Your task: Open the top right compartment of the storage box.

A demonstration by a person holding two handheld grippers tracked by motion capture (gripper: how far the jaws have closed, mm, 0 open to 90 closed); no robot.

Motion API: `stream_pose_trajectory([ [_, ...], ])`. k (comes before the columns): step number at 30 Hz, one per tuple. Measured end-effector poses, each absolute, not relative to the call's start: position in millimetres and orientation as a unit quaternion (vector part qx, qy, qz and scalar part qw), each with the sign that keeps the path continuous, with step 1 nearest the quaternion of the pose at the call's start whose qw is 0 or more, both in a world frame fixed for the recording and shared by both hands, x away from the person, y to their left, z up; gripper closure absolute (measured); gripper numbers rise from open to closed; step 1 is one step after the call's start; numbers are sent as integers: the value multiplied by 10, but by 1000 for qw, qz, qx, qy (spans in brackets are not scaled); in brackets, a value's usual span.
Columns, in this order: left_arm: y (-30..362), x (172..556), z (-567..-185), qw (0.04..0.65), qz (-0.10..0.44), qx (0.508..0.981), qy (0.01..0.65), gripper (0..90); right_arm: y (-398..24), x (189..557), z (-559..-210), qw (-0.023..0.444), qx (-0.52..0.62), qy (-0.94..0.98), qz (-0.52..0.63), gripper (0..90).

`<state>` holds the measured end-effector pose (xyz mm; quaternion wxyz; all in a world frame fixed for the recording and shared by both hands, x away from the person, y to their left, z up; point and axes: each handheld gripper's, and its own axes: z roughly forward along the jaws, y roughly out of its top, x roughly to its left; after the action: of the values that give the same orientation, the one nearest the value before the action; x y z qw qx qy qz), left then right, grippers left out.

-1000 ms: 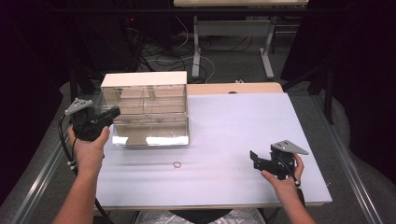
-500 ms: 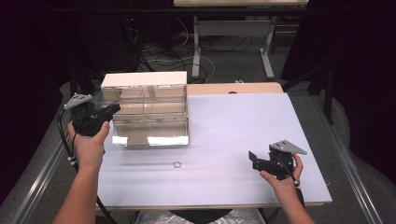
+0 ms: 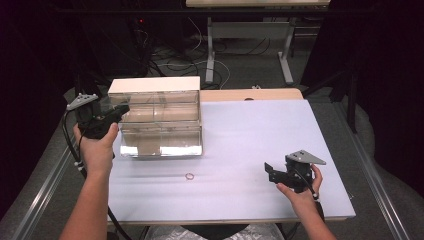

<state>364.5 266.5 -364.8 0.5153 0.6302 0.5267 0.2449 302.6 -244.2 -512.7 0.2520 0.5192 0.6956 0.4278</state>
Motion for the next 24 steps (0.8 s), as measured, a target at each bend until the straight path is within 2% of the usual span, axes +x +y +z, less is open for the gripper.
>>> stream_pose_trajectory([
  [16,2643,3741,-3629,517,235,627,533,900,-2338,3061,-5100,238,503,708,434,218],
  [24,2646,3742,-3634,516,241,631,527,900,-2146,3118,-5047,223,481,725,439,269],
])
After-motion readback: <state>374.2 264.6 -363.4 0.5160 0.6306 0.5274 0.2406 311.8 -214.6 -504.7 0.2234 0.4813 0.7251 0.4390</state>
